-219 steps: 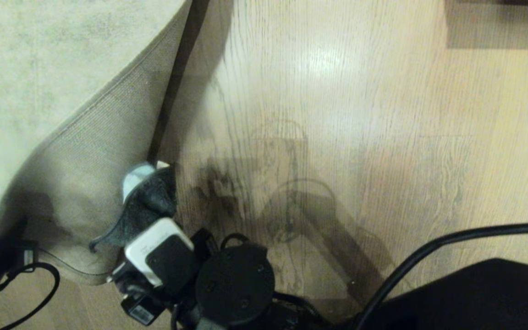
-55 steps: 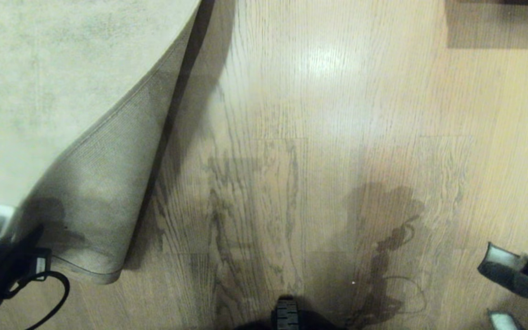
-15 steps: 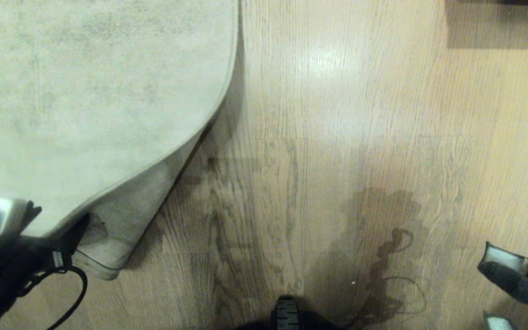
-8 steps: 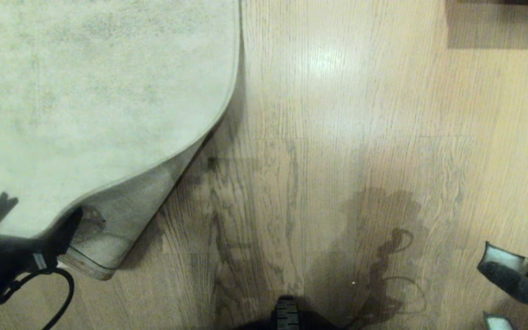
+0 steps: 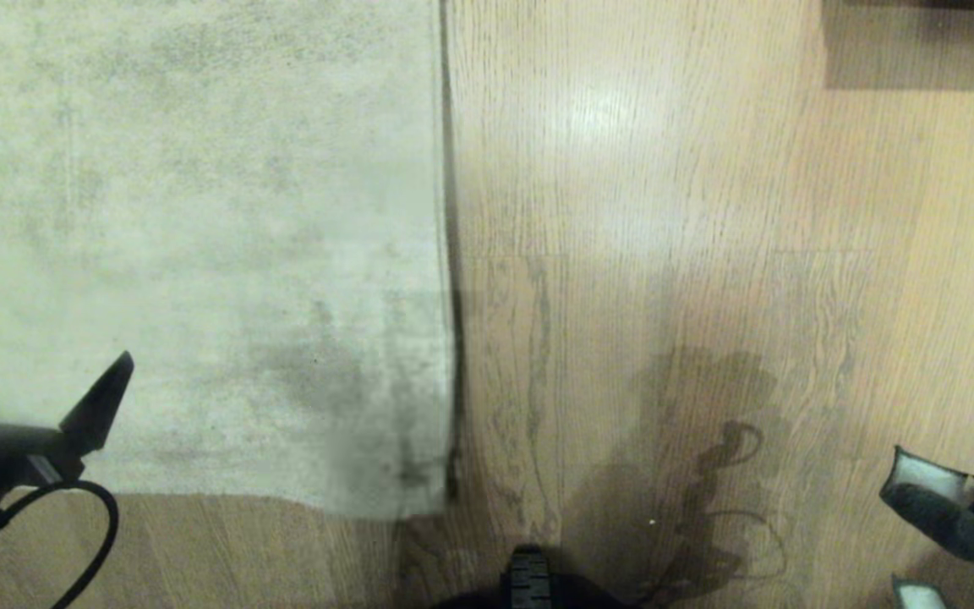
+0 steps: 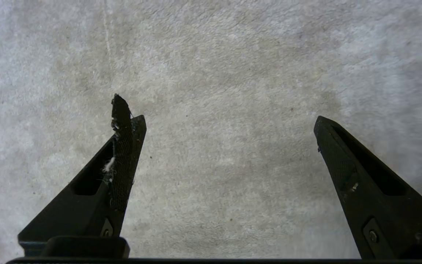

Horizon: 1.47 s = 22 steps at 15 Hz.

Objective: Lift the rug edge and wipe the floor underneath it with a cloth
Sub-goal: Lay down the carpet, then put down the rag

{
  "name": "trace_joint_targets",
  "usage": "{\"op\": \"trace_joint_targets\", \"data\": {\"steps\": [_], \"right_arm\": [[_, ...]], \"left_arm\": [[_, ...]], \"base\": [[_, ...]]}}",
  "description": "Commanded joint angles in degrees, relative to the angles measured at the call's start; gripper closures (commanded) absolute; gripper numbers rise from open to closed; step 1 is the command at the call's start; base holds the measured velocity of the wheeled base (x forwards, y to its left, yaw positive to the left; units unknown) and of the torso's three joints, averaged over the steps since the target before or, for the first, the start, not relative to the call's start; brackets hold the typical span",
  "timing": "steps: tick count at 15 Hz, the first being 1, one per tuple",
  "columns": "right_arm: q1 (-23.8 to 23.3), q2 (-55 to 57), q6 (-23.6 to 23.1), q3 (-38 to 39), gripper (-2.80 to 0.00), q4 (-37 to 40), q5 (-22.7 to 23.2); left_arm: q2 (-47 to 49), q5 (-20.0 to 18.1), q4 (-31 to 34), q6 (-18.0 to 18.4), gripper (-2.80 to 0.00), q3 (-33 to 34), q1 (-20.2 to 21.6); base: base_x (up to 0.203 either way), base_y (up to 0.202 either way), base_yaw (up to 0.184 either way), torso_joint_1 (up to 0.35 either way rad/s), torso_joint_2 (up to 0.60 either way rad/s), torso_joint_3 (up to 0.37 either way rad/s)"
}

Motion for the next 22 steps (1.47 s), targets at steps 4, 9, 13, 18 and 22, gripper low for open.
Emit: {"op": "trace_joint_targets", "data": {"steps": [4,9,13,18,22], "right_arm": [[0.01,0.07,-0.02,-0.04,0.00,0.01,0.02],[0.01,0.07,-0.02,0.01,0.00,0.01,0.01],[0.01,0.07,-0.02,-0.01,0.00,0.01,-0.03],[0.01,0.07,-0.02,0.04,0.00,0.01,0.02],[0.01,0.07,-0.02,0.02,0.00,0.01,0.00]], "left_arm": [[-0.23,-0.04,3.48,0.15,-2.80,0.00,-0.85],[0.80,-0.16,17.03,0.43,-2.80,0.00,-4.22],[2.26,-0.10,26.40,0.58,0.00,0.00,-6.21],[8.53,-2.50,46.07,0.59,0.00,-0.52,-16.02],[18.88,-2.57,50.96,4.47,0.00,-2.69,-18.61]], "base": [[0.000,0.000,0.000,0.000,0.00,0.000],[0.000,0.000,0.000,0.000,0.00,0.000],[0.000,0.000,0.000,0.000,0.00,0.000],[0.000,0.000,0.000,0.000,0.00,0.000],[0.000,0.000,0.000,0.000,0.00,0.000]]}}
